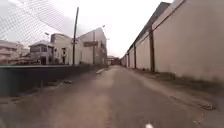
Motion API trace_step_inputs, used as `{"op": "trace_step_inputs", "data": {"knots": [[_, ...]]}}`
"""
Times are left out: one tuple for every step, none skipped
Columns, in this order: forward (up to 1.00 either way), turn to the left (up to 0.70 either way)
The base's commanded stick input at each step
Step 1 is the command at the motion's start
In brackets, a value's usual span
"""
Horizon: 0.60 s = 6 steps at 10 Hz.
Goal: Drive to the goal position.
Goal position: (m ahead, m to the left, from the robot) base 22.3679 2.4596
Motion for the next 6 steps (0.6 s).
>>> {"op": "trace_step_inputs", "data": {"knots": [[1.00,0.00],[1.00,0.00],[1.00,0.00],[1.00,0.00],[1.00,-0.03],[1.00,-0.14]]}}
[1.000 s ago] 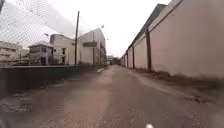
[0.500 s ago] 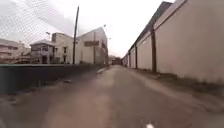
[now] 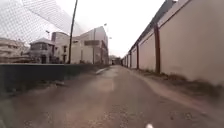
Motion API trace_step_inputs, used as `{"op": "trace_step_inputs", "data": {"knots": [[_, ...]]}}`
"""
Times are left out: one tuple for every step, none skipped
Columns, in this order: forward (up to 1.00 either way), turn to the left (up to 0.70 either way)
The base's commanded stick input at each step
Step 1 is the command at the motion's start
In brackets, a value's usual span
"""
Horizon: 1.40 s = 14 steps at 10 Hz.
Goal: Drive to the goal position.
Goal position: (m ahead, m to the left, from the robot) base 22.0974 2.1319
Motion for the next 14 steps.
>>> {"op": "trace_step_inputs", "data": {"knots": [[1.00,-0.26],[1.00,-0.38],[1.00,0.00],[1.00,0.00],[1.00,0.00],[1.00,0.00],[1.00,0.00],[1.00,0.00],[1.00,0.00],[1.00,0.00],[1.00,0.00],[1.00,0.00],[1.00,0.00],[1.00,0.00]]}}
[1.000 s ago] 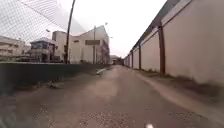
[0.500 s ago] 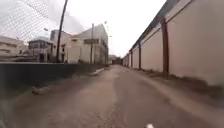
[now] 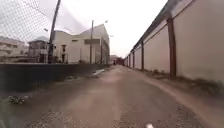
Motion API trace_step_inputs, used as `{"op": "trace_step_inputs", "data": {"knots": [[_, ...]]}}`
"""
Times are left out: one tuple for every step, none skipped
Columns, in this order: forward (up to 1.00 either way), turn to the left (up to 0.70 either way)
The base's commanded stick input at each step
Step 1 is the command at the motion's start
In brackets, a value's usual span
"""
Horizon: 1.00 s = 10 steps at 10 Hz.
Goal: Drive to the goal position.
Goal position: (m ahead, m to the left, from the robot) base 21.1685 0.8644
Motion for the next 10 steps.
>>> {"op": "trace_step_inputs", "data": {"knots": [[1.00,0.00],[1.00,0.00],[1.00,0.00],[1.00,0.00],[1.00,0.00],[1.00,0.00],[1.00,0.00],[1.00,0.00],[1.00,0.00],[1.00,0.00]]}}
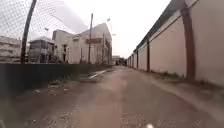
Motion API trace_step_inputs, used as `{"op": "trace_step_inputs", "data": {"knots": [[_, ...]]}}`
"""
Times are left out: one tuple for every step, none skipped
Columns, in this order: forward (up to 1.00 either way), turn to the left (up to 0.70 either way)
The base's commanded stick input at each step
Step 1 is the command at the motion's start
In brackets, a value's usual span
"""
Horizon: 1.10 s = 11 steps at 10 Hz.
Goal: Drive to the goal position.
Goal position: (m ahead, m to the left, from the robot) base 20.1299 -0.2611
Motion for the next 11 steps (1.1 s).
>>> {"op": "trace_step_inputs", "data": {"knots": [[1.00,-0.04],[1.00,-0.12],[1.00,-0.30],[1.00,-0.07],[1.00,-0.22],[1.00,-0.21],[1.00,0.00],[1.00,0.00],[1.00,0.00],[1.00,0.00],[1.00,0.00]]}}
